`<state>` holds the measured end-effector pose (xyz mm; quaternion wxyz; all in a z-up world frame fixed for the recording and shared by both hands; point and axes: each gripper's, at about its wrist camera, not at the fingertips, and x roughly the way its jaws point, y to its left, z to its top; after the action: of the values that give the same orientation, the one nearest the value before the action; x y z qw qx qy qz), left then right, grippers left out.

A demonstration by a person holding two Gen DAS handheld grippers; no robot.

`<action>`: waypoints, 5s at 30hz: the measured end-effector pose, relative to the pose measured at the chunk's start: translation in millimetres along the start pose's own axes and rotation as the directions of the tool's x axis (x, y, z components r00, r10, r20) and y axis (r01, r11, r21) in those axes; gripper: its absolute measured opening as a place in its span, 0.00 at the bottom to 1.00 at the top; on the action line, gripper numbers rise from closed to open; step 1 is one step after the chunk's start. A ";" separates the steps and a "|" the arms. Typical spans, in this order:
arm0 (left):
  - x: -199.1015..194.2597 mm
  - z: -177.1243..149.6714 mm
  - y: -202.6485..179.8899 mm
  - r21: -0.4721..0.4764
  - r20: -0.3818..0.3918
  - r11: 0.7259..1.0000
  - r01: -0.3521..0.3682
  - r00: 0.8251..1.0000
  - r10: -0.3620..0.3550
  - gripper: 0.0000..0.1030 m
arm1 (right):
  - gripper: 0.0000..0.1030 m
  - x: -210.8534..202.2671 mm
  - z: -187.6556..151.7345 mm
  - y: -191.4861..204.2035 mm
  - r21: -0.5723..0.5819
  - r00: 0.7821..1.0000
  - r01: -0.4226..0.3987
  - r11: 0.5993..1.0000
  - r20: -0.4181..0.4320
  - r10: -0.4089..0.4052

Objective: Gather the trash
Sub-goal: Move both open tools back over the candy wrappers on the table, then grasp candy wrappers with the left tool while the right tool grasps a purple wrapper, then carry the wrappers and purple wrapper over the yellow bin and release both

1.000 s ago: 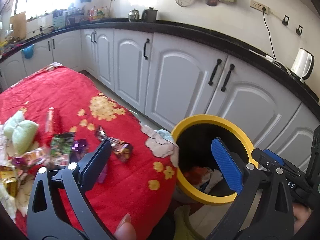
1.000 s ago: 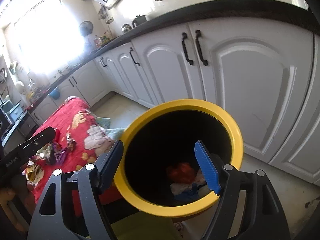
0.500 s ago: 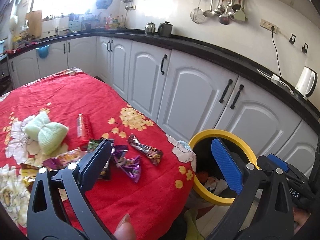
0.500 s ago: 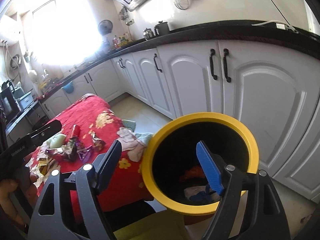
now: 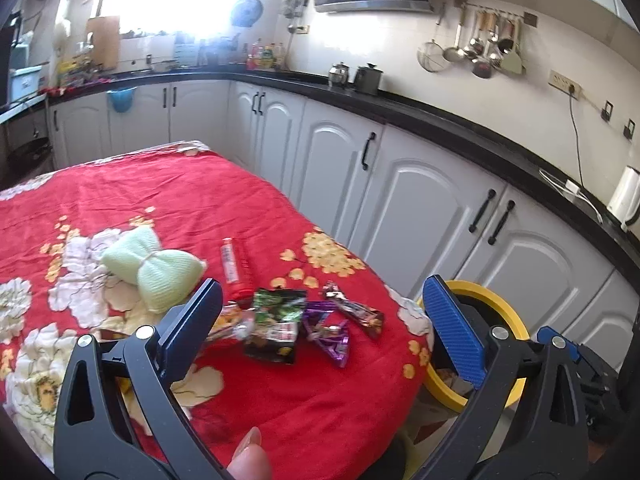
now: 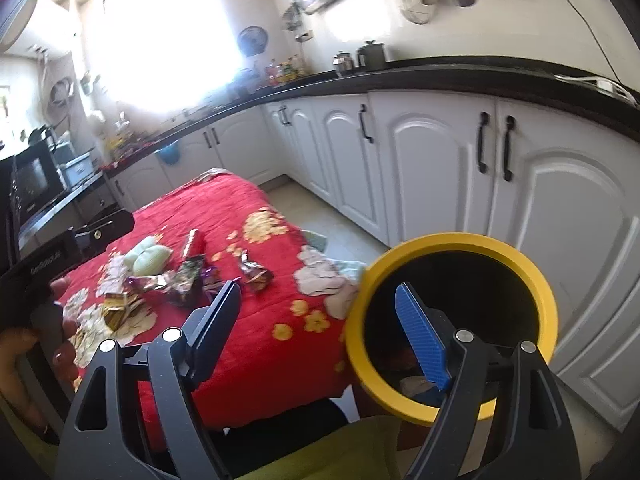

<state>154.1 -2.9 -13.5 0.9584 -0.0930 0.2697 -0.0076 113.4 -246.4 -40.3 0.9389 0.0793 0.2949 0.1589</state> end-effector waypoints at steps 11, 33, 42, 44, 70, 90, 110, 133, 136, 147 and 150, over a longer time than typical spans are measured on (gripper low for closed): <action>-10.7 7.2 51.4 -0.090 0.011 0.995 -0.052 0.999 0.053 0.89 | 0.75 8.8 2.7 48.2 -0.094 0.999 -0.051 0.994 -0.013 0.050; -19.7 5.3 125.2 -0.208 -0.023 0.975 -0.081 0.997 0.078 0.89 | 0.75 56.1 -3.3 113.6 -0.239 0.990 -0.113 0.964 -0.105 0.091; -5.4 -3.0 125.1 -0.212 -0.087 0.977 -0.008 0.996 -0.011 0.69 | 0.64 94.2 -10.6 124.8 -0.316 0.980 -0.126 0.940 -0.186 0.069; 0.6 -6.3 124.4 -0.215 -0.112 0.976 0.011 0.993 -0.036 0.64 | 0.61 105.1 -12.3 124.7 -0.326 0.976 -0.136 0.935 -0.208 0.069; 52.8 -36.6 116.2 -0.235 -0.226 0.971 0.040 0.970 -0.094 0.27 | 0.34 167.0 -21.6 112.7 -0.301 0.952 -0.163 0.940 -0.299 0.069; 28.4 -20.7 129.4 -0.259 -0.150 0.964 0.055 0.984 -0.097 0.21 | 0.28 135.2 -33.4 103.7 -0.208 0.955 -0.181 0.961 -0.271 0.121; 4.8 -11.4 89.9 -0.175 -0.106 0.978 0.116 0.985 -0.136 0.20 | 0.28 79.8 -8.5 73.2 -0.146 0.981 -0.130 0.981 -0.163 0.106; -0.8 -19.7 8.4 -0.027 -0.126 0.982 0.187 0.974 -0.189 0.20 | 0.28 37.6 8.1 14.0 -0.098 0.997 -0.055 0.994 -0.064 0.048; 0.6 -20.7 -2.4 -0.007 -0.131 0.981 0.193 0.973 -0.192 0.20 | 0.28 33.0 8.9 3.0 -0.083 0.998 -0.043 0.996 -0.051 0.039; 7.2 -23.6 -34.2 0.035 -0.152 0.977 0.210 0.967 -0.203 0.20 | 0.28 22.1 7.2 -41.9 -0.035 0.999 0.027 0.999 -0.024 -0.028; 10.0 -24.2 -44.2 0.049 -0.157 0.974 0.219 0.965 -0.209 0.20 | 0.28 19.5 5.0 -55.2 -0.014 0.999 0.043 0.999 -0.021 -0.044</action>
<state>151.6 -51.2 -30.8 0.9314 -0.0891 0.3293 -0.1272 145.3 -291.7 -59.9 0.9395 0.0647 0.3054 0.1412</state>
